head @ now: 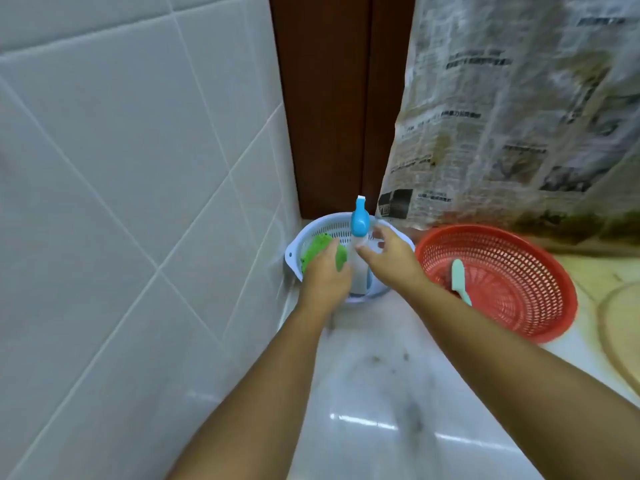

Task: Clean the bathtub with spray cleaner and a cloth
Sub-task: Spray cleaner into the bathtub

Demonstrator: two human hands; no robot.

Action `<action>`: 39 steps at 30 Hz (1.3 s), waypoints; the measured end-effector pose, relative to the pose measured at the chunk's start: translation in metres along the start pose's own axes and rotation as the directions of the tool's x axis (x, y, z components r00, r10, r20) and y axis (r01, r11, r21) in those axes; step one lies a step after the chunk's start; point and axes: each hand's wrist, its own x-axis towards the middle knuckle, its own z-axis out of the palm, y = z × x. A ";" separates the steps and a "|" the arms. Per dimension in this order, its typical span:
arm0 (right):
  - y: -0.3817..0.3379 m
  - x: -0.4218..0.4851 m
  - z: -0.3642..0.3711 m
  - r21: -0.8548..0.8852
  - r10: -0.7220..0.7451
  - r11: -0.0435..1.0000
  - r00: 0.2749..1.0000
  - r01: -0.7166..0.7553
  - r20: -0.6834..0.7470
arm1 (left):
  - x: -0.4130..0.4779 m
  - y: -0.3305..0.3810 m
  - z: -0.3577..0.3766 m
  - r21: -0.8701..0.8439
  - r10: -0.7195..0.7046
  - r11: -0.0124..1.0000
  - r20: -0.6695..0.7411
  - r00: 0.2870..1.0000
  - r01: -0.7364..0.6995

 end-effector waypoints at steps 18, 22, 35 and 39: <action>-0.034 -0.036 -0.043 0.097 -0.255 0.962 0.967 0.255 -0.010 | -0.029 0.003 -0.007 -0.189 0.114 0.977 0.075 0.991 -0.098; -0.052 -0.089 -0.061 0.074 -0.375 0.924 0.927 0.375 -0.004 | -0.073 0.008 -0.011 -0.272 0.159 0.953 0.062 0.985 -0.136; -0.061 -0.296 -0.039 0.328 -0.486 0.866 0.792 0.378 0.369 | -0.341 -0.053 -0.030 -0.331 0.035 0.942 -0.038 0.999 -0.046; -0.065 -0.358 0.003 0.421 -0.473 0.864 0.728 0.274 0.497 | -0.429 -0.085 -0.038 -0.323 -0.122 0.944 -0.130 0.984 0.075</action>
